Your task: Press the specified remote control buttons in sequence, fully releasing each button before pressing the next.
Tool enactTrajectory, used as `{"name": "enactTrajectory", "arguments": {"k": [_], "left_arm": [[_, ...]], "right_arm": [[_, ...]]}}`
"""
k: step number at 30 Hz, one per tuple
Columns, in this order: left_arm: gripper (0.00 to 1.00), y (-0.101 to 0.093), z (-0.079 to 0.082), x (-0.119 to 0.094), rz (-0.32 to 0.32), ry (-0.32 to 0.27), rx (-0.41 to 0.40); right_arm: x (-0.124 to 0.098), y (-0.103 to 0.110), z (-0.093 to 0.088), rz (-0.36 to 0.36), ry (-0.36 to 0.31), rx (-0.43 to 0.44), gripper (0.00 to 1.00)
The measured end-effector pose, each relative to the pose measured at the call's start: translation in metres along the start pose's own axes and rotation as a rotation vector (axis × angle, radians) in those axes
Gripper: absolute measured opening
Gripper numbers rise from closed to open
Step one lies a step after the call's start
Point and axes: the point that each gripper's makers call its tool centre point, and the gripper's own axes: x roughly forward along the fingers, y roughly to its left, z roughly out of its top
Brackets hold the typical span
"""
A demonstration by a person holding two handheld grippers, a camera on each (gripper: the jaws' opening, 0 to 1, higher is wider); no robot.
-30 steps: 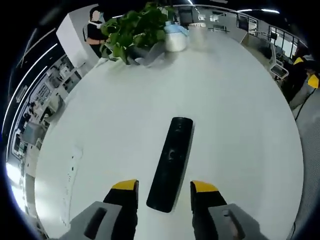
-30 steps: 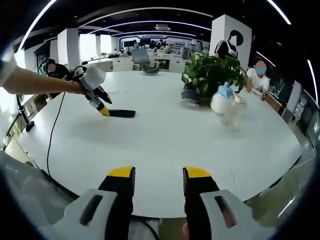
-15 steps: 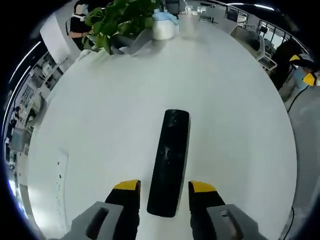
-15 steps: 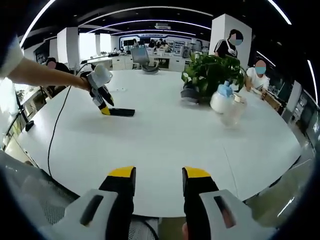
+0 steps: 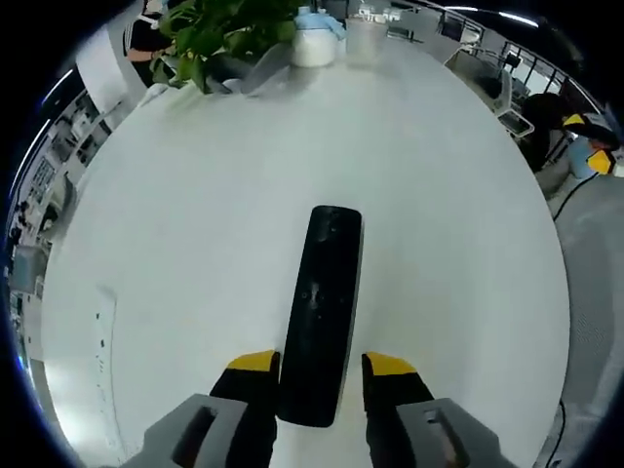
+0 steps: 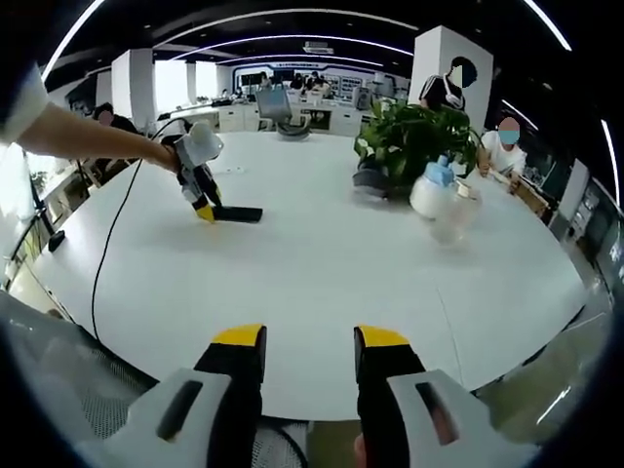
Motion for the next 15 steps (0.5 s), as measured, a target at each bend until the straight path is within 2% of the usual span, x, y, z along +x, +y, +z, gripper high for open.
{"name": "enactTrajectory", "arguments": {"k": [5,15], "left_arm": [[0.25,-0.0016,-0.0005,-0.0009,-0.004,-0.003,0.021],[0.23,-0.0001,-0.0015,-0.0017,0.008,0.003,0.019]], "right_arm": [[-0.0009,0.0007,0.0011,0.003,-0.006,-0.001,0.36],[-0.0017,0.0015,0.0024,0.006,-0.012,-0.004,0.35]]}}
